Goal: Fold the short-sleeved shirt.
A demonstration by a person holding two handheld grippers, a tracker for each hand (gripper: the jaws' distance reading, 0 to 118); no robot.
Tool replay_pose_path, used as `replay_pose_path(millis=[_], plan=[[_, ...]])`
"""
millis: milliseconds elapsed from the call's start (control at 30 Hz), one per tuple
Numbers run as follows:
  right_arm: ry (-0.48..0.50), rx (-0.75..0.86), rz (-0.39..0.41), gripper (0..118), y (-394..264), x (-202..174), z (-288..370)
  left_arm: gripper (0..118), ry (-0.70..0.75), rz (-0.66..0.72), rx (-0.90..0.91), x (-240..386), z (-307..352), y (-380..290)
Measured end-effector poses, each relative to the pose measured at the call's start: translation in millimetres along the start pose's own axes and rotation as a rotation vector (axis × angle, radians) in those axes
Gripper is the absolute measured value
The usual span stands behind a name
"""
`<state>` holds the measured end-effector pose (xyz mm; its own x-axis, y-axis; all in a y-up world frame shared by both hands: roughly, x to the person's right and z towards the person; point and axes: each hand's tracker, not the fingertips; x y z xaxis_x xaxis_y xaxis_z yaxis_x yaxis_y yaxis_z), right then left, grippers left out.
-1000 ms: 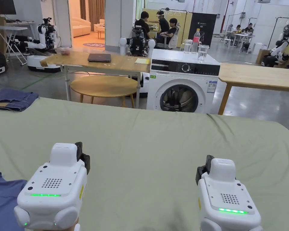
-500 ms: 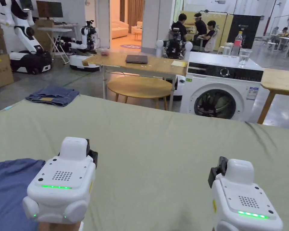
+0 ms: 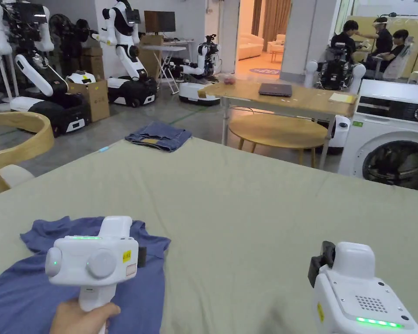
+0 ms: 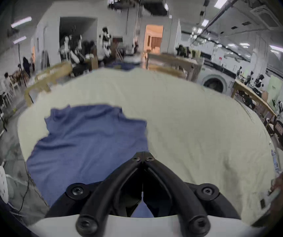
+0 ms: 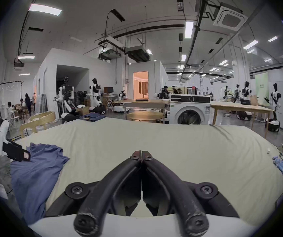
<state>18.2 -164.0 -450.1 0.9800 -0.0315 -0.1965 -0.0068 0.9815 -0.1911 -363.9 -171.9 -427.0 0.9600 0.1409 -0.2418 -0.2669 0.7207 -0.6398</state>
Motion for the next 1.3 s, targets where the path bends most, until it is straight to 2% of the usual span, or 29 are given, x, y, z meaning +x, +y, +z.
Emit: replay_pose_path(millis=[33,133,167,300,367,400,467,533,600,667,700,900,1000,1200,1300], plan=[[0.000,-0.007,0.007,0,-1.9,-0.4,-1.2,6,-0.020,0.016,-0.051,-4.0,-8.8,1.4],[0.004,-0.030,0.013,0,-7.3,1.6,-3.5,71,-0.080,0.024,-0.167,-8.7,-33.9,5.0],[0.003,-0.037,0.015,0,-9.2,3.2,-4.3,80,-0.090,0.026,-0.197,-8.5,-43.3,5.1],[-0.013,-0.064,0.016,0,-14.9,10.7,-6.8,80,-0.129,0.062,-0.292,-1.8,-68.8,1.7],[-0.023,-0.077,0.012,0,-17.0,14.6,-6.6,79,-0.049,0.051,-0.362,5.7,-91.1,-4.5],[-0.025,-0.080,0.011,0,-17.5,16.3,-6.8,75,-0.041,0.030,-0.363,16.9,-79.3,-14.5],[-0.036,-0.091,0.011,0,-18.9,19.9,-6.3,60,0.019,-0.013,-0.397,25.4,-87.0,-29.7],[-0.041,-0.095,0.011,0,-19.2,24.0,-5.3,46,0.086,-0.075,-0.333,32.5,-80.5,-33.7],[-0.051,-0.094,0.011,0,-19.7,26.6,-3.7,41,0.084,-0.097,-0.286,39.9,-70.3,-37.9],[-0.058,-0.097,0.003,0,-19.8,29.7,-3.6,11,0.107,-0.137,-0.268,38.9,-65.9,-38.7],[-0.059,-0.100,0.000,0,-19.9,30.7,-4.0,5,0.106,-0.132,-0.270,37.5,-64.4,-40.5],[-0.064,-0.106,0.003,0,-22.8,32.1,1.7,2,0.037,-0.091,-0.238,18.2,-62.3,-33.5],[-0.069,-0.102,-0.003,0,-21.8,35.8,5.0,2,-0.030,-0.058,-0.127,14.5,-52.4,-23.2],[-0.087,-0.085,-0.019,0,-14.1,50.9,12.7,1,-0.054,-0.063,-0.002,17.2,-37.3,22.4],[-0.104,-0.072,-0.018,0,-8.5,60.1,19.5,1,-0.108,-0.007,0.046,21.5,-23.7,55.6]])
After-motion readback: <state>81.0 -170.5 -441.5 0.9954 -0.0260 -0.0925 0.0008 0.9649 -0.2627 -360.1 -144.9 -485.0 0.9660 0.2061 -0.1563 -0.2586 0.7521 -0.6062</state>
